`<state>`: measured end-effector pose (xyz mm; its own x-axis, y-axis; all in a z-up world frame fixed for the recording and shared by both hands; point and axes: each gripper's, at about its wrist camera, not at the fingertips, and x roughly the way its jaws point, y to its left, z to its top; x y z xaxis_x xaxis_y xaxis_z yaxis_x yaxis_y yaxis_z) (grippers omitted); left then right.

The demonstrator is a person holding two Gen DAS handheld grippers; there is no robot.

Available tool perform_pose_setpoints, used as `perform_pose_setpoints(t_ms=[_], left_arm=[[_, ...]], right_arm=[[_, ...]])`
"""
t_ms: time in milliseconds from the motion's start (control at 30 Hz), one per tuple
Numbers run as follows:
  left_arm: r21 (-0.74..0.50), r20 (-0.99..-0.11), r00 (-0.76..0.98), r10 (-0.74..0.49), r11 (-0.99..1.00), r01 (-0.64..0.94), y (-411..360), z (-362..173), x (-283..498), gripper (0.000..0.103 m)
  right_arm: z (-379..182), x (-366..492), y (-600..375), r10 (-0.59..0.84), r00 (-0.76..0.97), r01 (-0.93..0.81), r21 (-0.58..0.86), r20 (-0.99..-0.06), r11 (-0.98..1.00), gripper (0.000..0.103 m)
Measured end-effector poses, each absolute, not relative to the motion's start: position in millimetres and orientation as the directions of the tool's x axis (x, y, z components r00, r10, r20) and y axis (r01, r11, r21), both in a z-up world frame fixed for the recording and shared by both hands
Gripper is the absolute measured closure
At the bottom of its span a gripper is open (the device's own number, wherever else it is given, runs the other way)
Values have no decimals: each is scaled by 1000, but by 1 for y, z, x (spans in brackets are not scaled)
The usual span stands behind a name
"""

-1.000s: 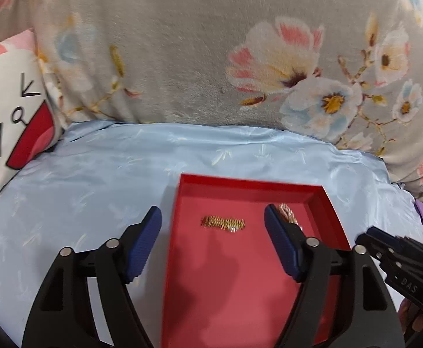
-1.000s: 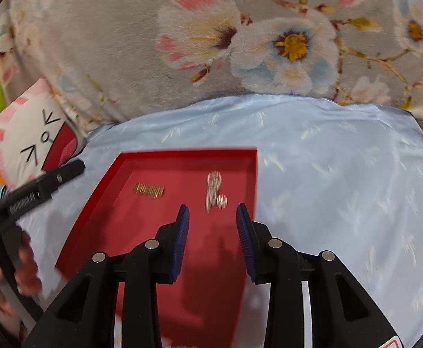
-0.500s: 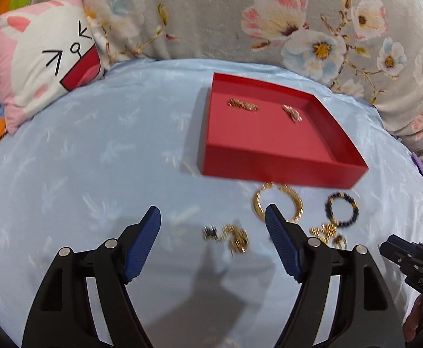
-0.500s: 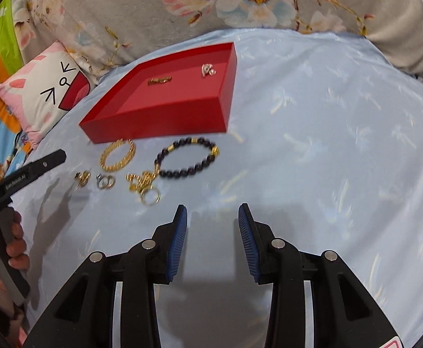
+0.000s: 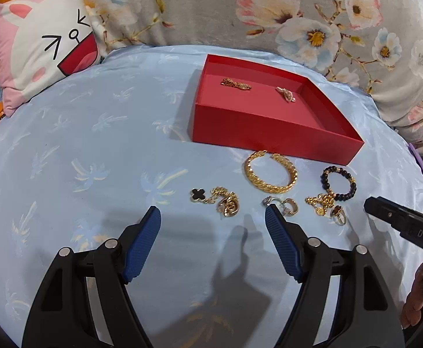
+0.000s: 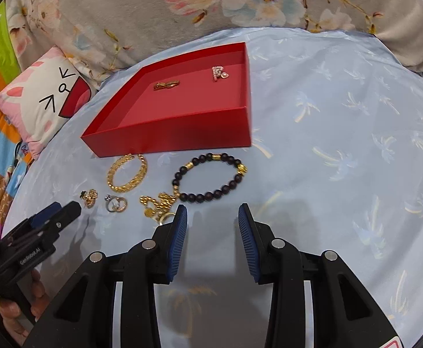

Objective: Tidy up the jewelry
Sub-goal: 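Withdraw both tools from the red box back toward the remaining jewelry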

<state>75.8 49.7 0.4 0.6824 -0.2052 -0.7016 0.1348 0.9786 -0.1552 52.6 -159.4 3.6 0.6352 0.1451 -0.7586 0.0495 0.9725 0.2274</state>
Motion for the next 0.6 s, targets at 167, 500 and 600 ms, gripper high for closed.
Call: perform_pose_setpoints(t_ms=[167, 500, 600], left_arm=[[-196, -707, 671, -223, 974, 117, 63, -3, 77, 31], [-219, -710, 666, -227, 971, 97, 70, -5, 77, 31], [-220, -711, 667, -222, 971, 89, 75, -6, 75, 31]], right_arm=[[3, 53, -136, 195, 619, -17, 235, -761, 972, 67], [-1, 60, -87, 258, 586, -140, 217, -768, 966, 67], [-3, 67, -75, 260, 581, -164, 202, -771, 966, 67]])
